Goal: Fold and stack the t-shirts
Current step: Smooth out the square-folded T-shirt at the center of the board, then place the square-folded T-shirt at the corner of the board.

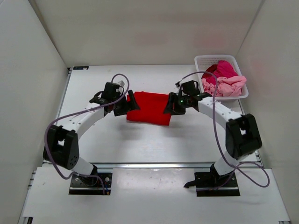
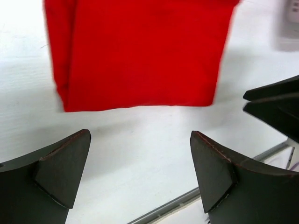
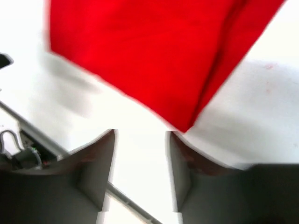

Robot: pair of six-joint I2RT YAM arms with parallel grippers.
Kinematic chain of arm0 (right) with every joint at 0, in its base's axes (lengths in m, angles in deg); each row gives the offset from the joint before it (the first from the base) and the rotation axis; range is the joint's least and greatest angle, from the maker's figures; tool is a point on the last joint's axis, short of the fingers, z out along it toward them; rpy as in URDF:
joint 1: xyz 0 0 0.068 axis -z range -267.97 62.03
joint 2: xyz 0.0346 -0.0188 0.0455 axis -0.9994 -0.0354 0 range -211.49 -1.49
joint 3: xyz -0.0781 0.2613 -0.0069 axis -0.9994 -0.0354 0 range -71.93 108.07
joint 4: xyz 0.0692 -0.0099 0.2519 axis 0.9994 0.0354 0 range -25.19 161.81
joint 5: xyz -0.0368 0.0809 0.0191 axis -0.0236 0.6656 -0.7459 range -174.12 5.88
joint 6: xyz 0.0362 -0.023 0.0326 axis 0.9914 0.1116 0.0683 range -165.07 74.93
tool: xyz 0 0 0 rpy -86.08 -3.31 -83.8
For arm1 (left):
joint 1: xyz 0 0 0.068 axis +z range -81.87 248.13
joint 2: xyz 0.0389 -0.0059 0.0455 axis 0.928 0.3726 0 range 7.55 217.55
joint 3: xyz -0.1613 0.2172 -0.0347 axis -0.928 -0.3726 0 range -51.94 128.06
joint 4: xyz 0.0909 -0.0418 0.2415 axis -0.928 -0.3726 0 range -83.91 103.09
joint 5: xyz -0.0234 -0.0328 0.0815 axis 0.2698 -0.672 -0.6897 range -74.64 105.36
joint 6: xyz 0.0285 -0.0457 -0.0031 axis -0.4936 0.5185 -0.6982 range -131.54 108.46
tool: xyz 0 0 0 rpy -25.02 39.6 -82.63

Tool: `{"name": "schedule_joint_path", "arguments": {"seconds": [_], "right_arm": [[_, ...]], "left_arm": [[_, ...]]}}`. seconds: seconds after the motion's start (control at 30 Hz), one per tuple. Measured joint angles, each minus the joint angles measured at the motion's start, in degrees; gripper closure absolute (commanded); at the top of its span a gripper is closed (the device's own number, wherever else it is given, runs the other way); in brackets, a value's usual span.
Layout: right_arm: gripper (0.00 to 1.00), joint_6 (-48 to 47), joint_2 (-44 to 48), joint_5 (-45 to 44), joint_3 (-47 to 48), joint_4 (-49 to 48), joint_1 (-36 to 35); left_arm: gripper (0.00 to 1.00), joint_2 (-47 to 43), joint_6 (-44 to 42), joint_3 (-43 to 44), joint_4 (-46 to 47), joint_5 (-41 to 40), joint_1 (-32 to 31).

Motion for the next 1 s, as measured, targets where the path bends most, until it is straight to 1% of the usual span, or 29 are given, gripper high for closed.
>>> {"name": "schedule_joint_path", "arguments": {"seconds": [0.03,0.07,0.13,0.17,0.2,0.23,0.27,0.37,0.47,0.67,0.87,1.0], "right_arm": [[0.42,0.0,2.5,-0.1,-0.6,0.3,-0.2],[0.39,-0.3,5.0,-0.4,-1.6,0.2,-0.3],[0.22,-0.9,11.0,-1.3,-4.5,1.1,-0.4],[0.17,-1.2,13.6,-2.1,-6.2,1.3,-0.6],[0.09,-1.6,16.3,-3.0,-8.0,1.9,-0.8],[0.07,-1.5,18.7,-3.8,-9.9,3.0,-1.0],[0.01,-1.9,21.1,-4.4,-11.9,3.7,-1.4],[0.01,-2.2,27.4,-5.8,-18.2,6.0,-2.1],[0.00,-2.3,31.7,-6.9,-22.5,8.8,-2.6],[0.00,-2.3,36.2,-8.7,-24.8,10.8,-2.2],[0.00,-2.1,39.4,-9.1,-27.0,11.0,-1.2],[0.01,-2.1,42.0,-8.9,-28.6,11.0,1.3]], "left_arm": [[0.01,-0.9,-0.3,0.7,-0.4,-0.2,-0.2],[0.01,-1.7,-0.5,0.9,-0.5,0.2,-0.4],[0.01,-3.5,-0.9,0.4,-0.7,1.2,-0.4],[0.02,-4.7,-0.9,-0.6,-0.3,1.9,-0.1],[0.01,-6.2,-0.9,-2.1,-0.2,2.4,0.2],[0.01,-7.9,-0.9,-3.6,-0.7,2.9,0.6],[0.01,-9.6,-1.0,-5.0,-1.0,3.2,1.0],[0.01,-14.3,-1.7,-8.1,-2.3,3.4,2.2],[0.01,-17.0,-2.7,-8.7,-3.6,3.0,2.7],[0.01,-19.3,-5.4,-8.5,-4.9,0.9,0.9],[0.01,-19.6,-9.4,-5.5,-7.3,-2.4,-0.7],[0.01,-21.4,-11.0,-5.2,-7.4,-3.5,-1.9]]}}
